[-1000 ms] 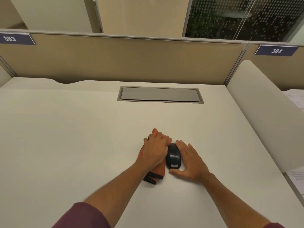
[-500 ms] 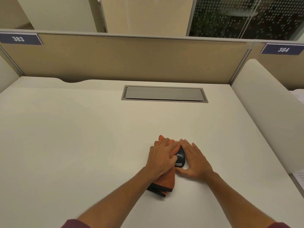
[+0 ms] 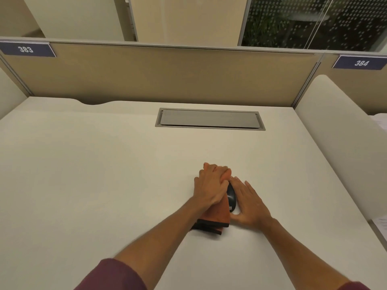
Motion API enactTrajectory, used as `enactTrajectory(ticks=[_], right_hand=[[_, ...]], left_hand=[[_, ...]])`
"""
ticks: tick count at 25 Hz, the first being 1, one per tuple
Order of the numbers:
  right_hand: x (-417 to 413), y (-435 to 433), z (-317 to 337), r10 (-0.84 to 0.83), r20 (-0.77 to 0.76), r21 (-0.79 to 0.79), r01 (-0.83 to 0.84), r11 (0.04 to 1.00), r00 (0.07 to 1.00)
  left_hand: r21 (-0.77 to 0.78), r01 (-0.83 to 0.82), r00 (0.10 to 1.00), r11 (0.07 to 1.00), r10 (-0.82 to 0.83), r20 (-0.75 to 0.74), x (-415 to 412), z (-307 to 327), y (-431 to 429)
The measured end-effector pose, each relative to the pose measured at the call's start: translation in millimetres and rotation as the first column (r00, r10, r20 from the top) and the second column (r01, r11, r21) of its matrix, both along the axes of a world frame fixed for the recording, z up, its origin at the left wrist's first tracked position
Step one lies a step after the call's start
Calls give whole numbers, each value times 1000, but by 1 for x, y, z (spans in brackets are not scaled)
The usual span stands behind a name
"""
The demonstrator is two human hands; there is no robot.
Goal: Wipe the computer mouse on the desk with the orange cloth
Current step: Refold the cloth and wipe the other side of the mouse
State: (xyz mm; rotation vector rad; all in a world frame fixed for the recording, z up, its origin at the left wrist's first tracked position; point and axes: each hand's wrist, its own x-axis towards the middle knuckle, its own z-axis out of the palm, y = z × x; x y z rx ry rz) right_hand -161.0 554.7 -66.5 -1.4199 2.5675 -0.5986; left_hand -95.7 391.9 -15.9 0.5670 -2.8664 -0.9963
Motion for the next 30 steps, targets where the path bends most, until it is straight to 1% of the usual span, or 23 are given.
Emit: enactTrajectory(ticks=[2, 4, 7, 9, 11, 15, 17, 19, 21, 23, 25, 27, 30], right_hand=[[0, -1, 3, 5, 21, -28, -4, 1000, 1000], [-1, -1, 3, 10, 34, -30, -9, 1000, 999], [-3, 1, -3, 16, 6, 11, -16, 1000, 1000], [-4, 2, -6, 16, -21, 37, -15, 999, 1000], [-3, 2, -6, 11, -19, 48, -10, 999, 1000], [0, 2, -5, -6, -22, 30, 7, 1000, 1000], [1, 1, -5, -15, -14, 35, 16, 999, 1000], [1, 1, -5, -17, -12, 34, 18, 999, 1000], [0, 1, -4, -15, -7, 37, 15, 999, 1000], [-1, 1, -3, -12, -2, 38, 12, 999, 1000], [-1, 1, -2, -6, 8, 30, 6, 1000, 1000], [-1, 0, -1, 3, 16, 18, -3, 1000, 1000], [-2, -1, 1, 5, 32, -4, -5, 1000, 999]], left_hand=[[-6, 61, 996, 998, -60, 63, -7, -5, 0], [-18, 82, 995, 996, -81, 49, -2, -11, 3], [-89, 117, 989, 989, -124, -76, 24, -21, 10], [-94, 124, 980, 988, -136, -144, 44, -26, 15], [-114, 152, 966, 982, -172, -194, 62, -31, 16], [-168, 224, 935, 960, -260, -242, 86, -43, 8], [-81, 170, 927, 982, -187, -325, 86, -42, 5], [26, 69, 923, 997, -54, -380, 74, -33, 4], [84, -10, 934, 996, 39, -354, 52, -23, 0], [98, -46, 963, 994, 70, -259, 28, -15, -7], [80, -26, 993, 996, 35, -109, 7, -13, -10], [52, 14, 1000, 999, -14, -4, -7, -17, -10], [21, 52, 999, 998, -52, 4, -8, -21, -8]])
